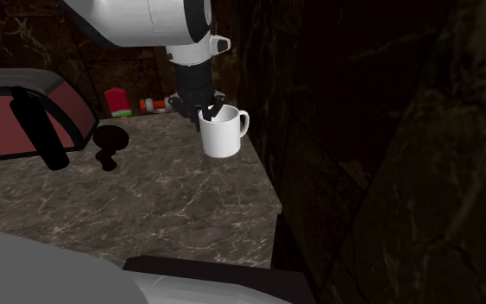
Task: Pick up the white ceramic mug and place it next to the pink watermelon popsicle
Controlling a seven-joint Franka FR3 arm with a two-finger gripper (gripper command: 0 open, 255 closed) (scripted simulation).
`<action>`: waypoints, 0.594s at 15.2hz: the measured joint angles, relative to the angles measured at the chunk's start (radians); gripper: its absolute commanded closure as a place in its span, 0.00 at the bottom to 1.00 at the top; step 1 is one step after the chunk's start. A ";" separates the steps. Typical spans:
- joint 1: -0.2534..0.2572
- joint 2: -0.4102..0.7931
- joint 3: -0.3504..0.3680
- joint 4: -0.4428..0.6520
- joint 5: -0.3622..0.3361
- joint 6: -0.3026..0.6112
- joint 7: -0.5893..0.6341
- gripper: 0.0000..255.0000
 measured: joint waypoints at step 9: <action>-0.002 -0.032 -0.009 0.098 -0.001 -0.129 -0.005 1.00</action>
